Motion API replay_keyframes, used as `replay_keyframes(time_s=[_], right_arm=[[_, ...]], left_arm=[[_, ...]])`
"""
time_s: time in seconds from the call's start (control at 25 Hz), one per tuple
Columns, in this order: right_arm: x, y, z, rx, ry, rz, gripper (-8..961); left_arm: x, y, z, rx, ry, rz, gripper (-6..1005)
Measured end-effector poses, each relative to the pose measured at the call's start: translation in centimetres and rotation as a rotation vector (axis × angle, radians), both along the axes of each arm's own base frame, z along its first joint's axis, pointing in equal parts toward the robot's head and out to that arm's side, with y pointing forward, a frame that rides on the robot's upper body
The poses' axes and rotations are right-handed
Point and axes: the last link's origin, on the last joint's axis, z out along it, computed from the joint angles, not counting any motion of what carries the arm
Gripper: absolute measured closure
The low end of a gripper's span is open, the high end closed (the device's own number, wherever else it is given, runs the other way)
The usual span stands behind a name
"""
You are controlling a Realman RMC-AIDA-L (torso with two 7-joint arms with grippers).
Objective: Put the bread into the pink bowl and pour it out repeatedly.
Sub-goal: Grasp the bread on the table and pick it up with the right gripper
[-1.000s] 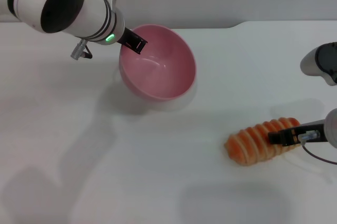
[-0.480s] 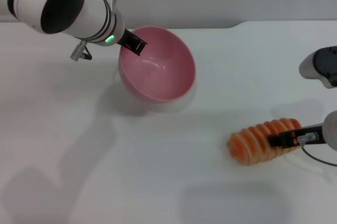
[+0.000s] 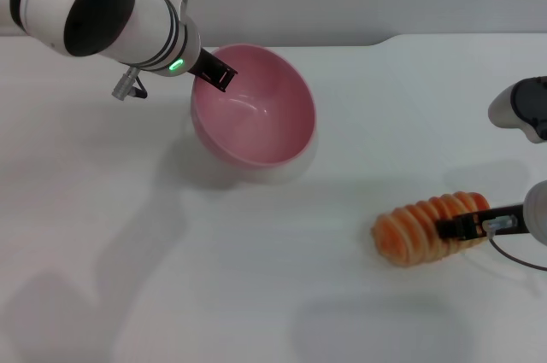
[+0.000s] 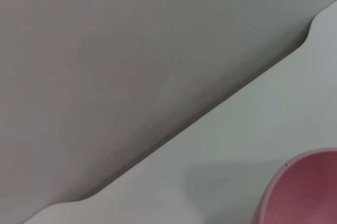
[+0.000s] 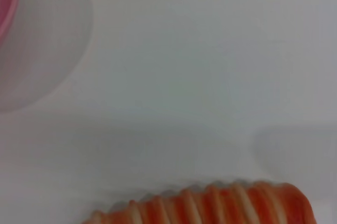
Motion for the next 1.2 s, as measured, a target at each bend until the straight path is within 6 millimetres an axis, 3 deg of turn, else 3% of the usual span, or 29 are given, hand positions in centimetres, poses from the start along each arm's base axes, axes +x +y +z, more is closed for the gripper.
replay_keyframes(time_s=[0.64,0.84,1.2], right_arm=[[0.7,0.3,-0.7,-0.027,-0.025,0.015,404],[0.5,0.6,-0.8,-0.051,-0.043,0.033,471],[-2.2,1.0,0.0,-0.034,-0.032,0.115,554]], left_arm=[[0.0,0.0,0.0,-0.004,0.006,-0.006,861],[0.0,0.0,0.1,-0.004,0.006,-0.008,860],[0.2,0.0,0.1,-0.004,0.005,-0.01,860]])
